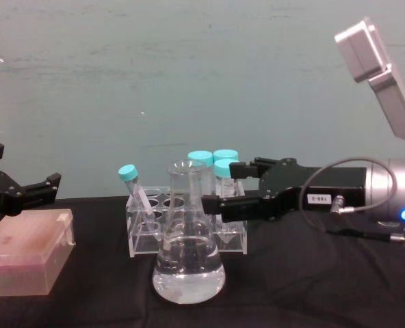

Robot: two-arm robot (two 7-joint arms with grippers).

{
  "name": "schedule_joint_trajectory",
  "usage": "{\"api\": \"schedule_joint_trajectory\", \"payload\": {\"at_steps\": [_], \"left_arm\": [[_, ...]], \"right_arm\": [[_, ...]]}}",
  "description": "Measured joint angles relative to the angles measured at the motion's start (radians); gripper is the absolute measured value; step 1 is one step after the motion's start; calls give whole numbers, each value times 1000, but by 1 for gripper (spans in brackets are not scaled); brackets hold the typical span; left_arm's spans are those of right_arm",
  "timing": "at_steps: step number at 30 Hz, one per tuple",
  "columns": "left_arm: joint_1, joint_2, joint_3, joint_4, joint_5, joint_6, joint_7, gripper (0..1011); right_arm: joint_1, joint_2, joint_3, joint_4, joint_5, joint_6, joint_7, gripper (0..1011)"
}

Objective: Place the experimental apparatus aside using one hand.

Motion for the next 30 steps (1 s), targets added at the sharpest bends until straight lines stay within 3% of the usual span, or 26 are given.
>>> {"api": "schedule_joint_trajectory", "payload": {"at_steps": [30], "left_arm": [[0, 0, 0, 0, 0, 0, 0, 1000]], "right_arm": [[81, -53, -80, 111, 44, -21, 4, 1004]]}}
